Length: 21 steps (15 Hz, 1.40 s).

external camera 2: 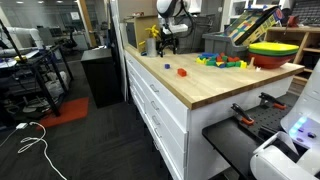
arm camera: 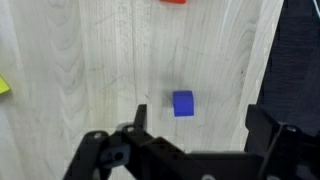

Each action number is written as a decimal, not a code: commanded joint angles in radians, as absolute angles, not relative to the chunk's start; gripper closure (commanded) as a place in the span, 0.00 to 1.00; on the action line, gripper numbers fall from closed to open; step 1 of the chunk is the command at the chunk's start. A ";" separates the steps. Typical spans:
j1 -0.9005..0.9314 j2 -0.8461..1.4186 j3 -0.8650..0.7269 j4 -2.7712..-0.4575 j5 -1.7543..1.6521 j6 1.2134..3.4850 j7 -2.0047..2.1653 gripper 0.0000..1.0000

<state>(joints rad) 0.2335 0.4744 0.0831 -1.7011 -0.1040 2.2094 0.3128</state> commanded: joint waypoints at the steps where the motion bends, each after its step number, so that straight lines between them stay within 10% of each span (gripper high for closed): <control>1: 0.228 0.566 0.077 -1.579 -0.096 2.195 0.265 0.00; 19: 0.226 0.705 0.059 -1.472 -0.091 2.115 0.199 0.00; 21: 0.225 0.703 0.060 -1.477 -0.093 2.104 0.198 0.26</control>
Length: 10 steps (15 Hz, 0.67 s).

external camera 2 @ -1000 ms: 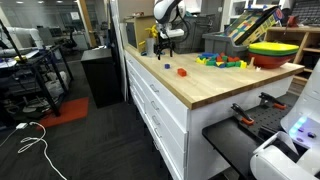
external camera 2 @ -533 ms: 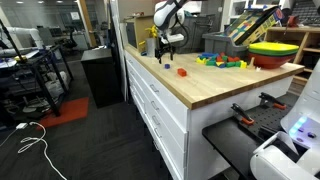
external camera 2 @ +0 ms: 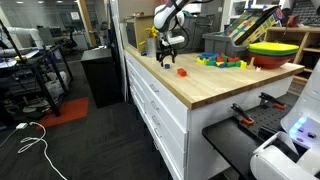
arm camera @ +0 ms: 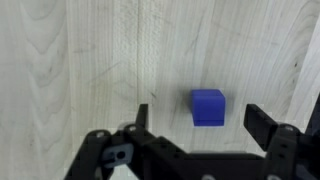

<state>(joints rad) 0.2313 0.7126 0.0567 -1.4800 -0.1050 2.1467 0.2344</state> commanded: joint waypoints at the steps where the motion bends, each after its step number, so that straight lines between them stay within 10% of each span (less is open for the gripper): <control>1: 0.226 0.703 0.059 -1.477 -0.094 2.102 0.201 0.34; 10: 0.231 0.669 0.052 -1.500 -0.094 2.096 0.233 0.95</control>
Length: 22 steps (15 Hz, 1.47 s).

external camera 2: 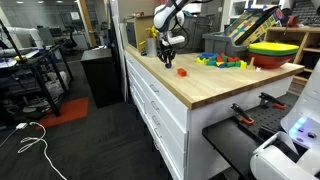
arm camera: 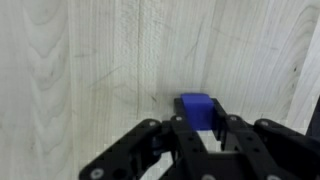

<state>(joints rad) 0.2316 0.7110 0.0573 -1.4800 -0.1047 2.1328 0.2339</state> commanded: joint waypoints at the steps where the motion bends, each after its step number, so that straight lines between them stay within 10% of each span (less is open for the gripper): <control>1: 0.232 0.659 0.050 -1.507 -0.094 2.095 0.239 0.93; 22: 0.191 0.179 0.059 -2.042 0.001 2.089 0.374 0.93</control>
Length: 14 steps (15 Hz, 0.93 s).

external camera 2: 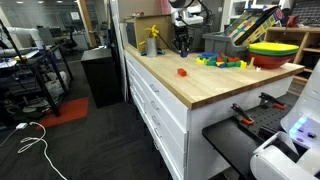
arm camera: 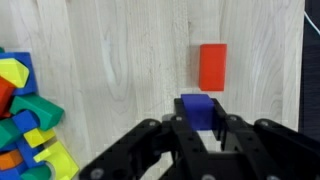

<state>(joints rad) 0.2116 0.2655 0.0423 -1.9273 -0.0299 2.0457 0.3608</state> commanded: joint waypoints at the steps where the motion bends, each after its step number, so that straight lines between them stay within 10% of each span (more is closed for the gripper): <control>1: 0.190 0.165 0.061 -2.064 0.006 2.098 0.374 0.93; 14: 0.196 0.161 0.100 -2.134 0.029 2.222 0.418 0.93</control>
<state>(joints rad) 0.2064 0.1763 0.0876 -2.1083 -0.0013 2.1961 0.4058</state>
